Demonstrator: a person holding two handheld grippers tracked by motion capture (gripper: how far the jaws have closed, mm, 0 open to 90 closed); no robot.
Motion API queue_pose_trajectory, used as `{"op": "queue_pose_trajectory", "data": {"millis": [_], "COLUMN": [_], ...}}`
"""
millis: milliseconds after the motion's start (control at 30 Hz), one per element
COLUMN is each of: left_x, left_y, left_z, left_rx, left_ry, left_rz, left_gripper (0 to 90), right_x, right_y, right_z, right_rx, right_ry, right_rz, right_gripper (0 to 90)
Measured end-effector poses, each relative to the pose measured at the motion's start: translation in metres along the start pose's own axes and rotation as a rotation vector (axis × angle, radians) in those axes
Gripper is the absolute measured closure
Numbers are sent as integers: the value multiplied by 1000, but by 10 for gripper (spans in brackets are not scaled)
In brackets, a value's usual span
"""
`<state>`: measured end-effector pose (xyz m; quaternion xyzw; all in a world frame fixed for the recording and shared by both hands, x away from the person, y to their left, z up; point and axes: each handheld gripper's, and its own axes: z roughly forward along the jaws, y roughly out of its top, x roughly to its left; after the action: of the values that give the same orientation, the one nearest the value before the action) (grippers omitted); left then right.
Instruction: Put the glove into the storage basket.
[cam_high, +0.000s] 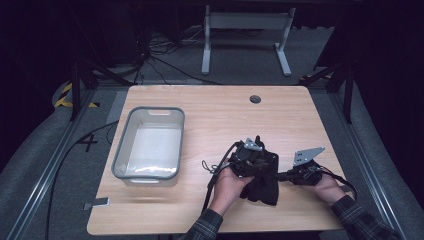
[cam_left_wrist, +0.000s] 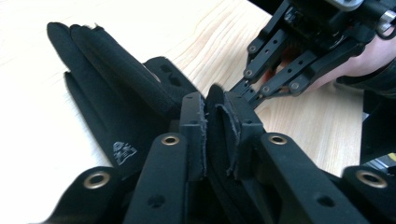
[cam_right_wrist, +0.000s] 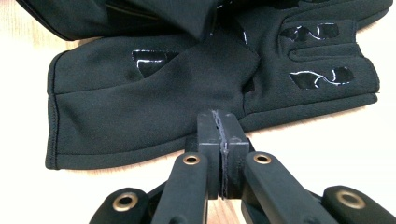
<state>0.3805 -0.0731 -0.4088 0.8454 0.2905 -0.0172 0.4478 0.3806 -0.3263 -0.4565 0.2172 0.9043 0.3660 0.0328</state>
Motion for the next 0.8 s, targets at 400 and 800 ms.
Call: {"op": "queue_pose_trajectory", "data": {"millis": [400,800], "left_x": [-4,-8], "left_y": [4,-10], "left_z": [6,-4], "left_rx": [-21,-4], "left_ry": [-19,-27], "left_rz": [6,29], "left_gripper": [791,894], "right_x": [-2,-18], "right_y": [-2,-28], "right_z": [-10,-40], "right_rx": [-14,-63], "right_ry": [-32,-128], "right_rz": [6,90], "right_gripper": [898,624]}}
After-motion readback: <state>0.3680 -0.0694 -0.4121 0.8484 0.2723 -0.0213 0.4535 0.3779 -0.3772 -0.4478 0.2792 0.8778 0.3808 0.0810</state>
